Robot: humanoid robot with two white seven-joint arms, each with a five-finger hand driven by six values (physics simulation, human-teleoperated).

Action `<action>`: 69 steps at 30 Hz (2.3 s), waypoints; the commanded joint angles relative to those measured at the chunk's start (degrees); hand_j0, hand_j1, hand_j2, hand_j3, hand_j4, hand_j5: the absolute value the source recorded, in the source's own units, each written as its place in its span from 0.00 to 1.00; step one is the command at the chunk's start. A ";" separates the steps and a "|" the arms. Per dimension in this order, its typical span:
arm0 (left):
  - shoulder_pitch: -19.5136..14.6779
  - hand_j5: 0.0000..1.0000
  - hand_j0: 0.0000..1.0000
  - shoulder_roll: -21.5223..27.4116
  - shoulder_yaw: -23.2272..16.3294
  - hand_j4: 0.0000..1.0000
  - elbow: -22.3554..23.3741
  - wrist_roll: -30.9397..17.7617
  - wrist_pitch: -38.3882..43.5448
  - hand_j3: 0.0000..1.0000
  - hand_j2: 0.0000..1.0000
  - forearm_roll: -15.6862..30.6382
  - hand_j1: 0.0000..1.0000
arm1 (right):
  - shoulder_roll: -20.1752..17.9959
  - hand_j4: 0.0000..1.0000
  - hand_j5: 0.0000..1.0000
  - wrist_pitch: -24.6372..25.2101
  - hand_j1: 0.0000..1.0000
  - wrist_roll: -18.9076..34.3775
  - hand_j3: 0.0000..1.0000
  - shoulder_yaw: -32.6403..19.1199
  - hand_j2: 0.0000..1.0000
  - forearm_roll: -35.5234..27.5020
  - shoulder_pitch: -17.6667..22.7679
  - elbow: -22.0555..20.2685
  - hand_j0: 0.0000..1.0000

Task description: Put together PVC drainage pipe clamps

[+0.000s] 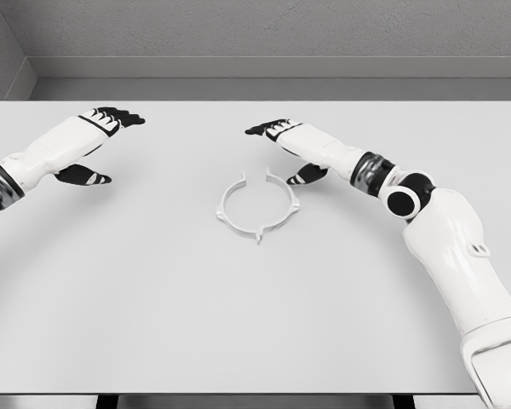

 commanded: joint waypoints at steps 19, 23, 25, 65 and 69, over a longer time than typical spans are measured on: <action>0.00 1.00 1.00 -0.04 0.13 1.00 0.00 0.04 0.03 1.00 1.00 0.39 1.00 | -0.21 1.00 1.00 0.07 1.00 -0.28 1.00 -0.39 1.00 -0.38 -0.26 1.36 1.00; 0.00 1.00 1.00 0.05 0.13 1.00 0.00 0.04 0.03 1.00 1.00 0.39 1.00 | -0.65 1.00 1.00 0.07 1.00 -0.28 1.00 -1.45 1.00 -0.38 0.00 1.27 1.00; 0.00 1.00 1.00 0.05 0.13 1.00 0.00 0.04 0.03 1.00 1.00 0.39 1.00 | -0.65 1.00 1.00 0.07 1.00 -0.19 1.00 -1.45 1.00 -0.38 0.53 0.84 1.00; 0.00 1.00 1.00 0.05 0.57 1.00 0.88 0.04 0.03 1.00 1.00 0.39 1.00 | -0.83 1.00 1.00 0.07 1.00 0.16 1.00 -0.57 1.00 -0.29 3.34 -4.61 1.00; 0.00 1.00 1.00 0.05 0.65 1.00 0.88 0.04 0.03 1.00 1.00 0.39 1.00 | -0.65 1.00 1.00 0.07 1.00 0.33 1.00 -0.39 1.00 -0.29 3.69 -5.23 1.00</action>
